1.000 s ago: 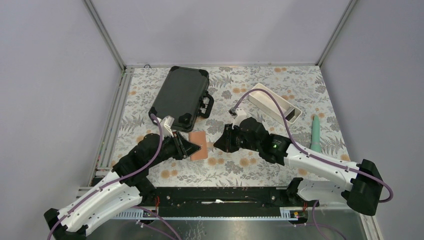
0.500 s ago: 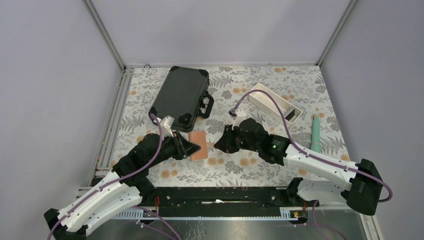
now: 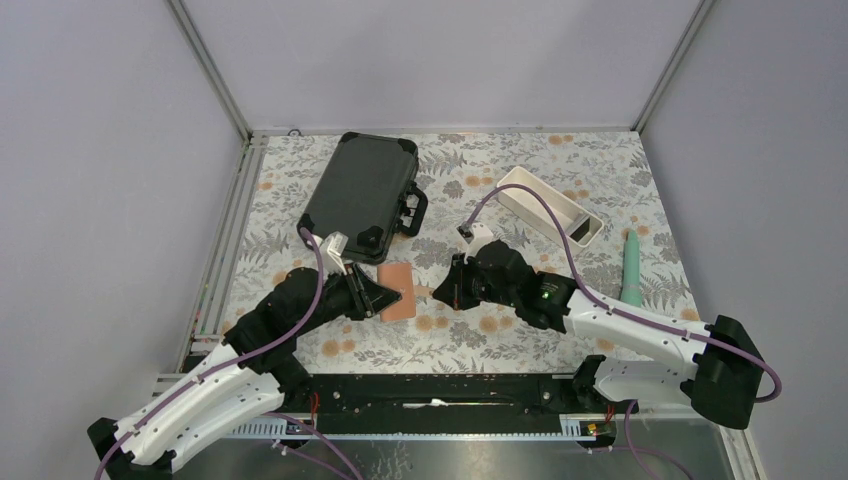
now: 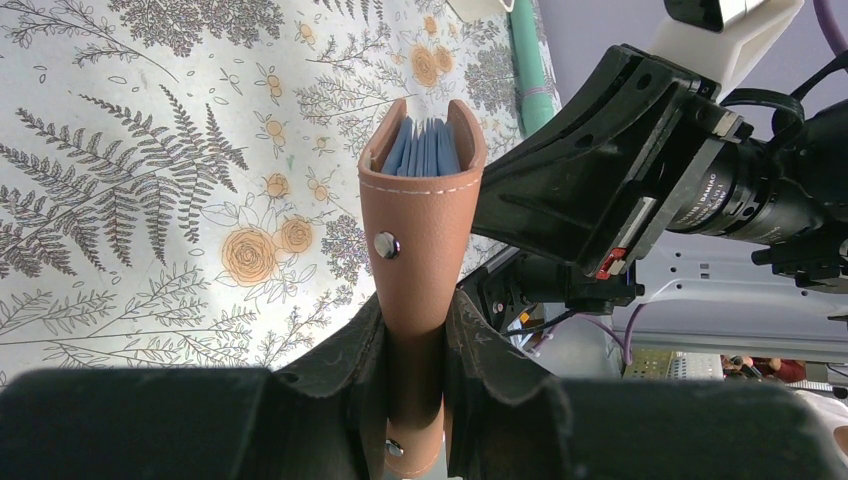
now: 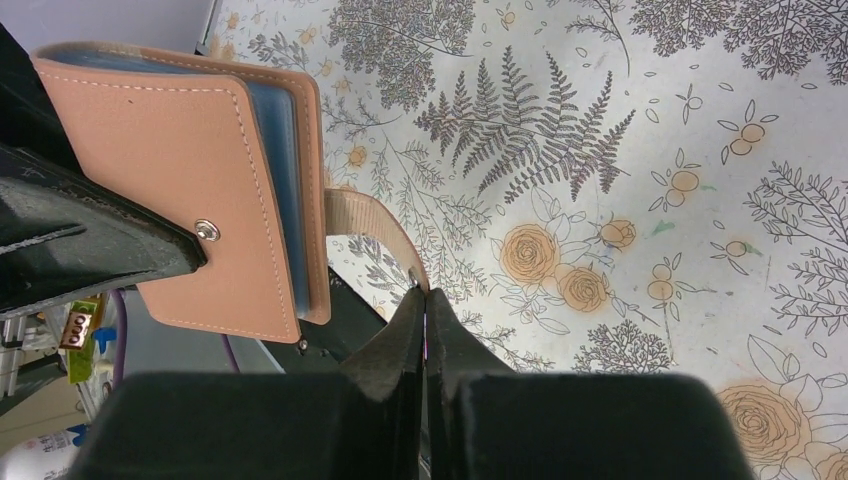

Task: Put the credit cards into the card holder
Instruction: Close the card holder.

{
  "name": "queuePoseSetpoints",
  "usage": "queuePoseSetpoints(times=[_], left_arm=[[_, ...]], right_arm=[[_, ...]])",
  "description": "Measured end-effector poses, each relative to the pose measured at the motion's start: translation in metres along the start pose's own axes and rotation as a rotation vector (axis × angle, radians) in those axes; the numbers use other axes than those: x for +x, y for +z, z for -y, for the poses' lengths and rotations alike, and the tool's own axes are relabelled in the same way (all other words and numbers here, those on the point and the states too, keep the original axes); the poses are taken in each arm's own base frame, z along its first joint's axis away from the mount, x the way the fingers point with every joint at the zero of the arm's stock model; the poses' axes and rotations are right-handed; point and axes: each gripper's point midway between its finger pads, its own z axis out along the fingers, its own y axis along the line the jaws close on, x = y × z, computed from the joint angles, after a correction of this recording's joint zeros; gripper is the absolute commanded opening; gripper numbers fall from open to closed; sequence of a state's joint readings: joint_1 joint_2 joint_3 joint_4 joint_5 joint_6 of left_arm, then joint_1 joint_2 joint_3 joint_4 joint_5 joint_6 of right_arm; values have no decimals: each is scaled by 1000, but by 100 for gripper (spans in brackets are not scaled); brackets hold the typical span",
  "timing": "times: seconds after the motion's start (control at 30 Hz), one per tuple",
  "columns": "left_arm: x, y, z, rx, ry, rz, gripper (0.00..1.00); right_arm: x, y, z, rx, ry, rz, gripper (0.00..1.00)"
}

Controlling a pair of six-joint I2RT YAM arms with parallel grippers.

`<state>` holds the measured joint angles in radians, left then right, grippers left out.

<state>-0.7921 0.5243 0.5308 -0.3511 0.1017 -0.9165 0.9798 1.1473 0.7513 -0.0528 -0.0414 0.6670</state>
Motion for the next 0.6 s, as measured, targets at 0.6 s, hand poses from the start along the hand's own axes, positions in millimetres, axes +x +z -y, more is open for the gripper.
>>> queuePoseSetpoints(times=[0.6], left_arm=[[5, 8, -9, -37, 15, -27, 0]], right_arm=[[-7, -13, -39, -207, -18, 28, 0]])
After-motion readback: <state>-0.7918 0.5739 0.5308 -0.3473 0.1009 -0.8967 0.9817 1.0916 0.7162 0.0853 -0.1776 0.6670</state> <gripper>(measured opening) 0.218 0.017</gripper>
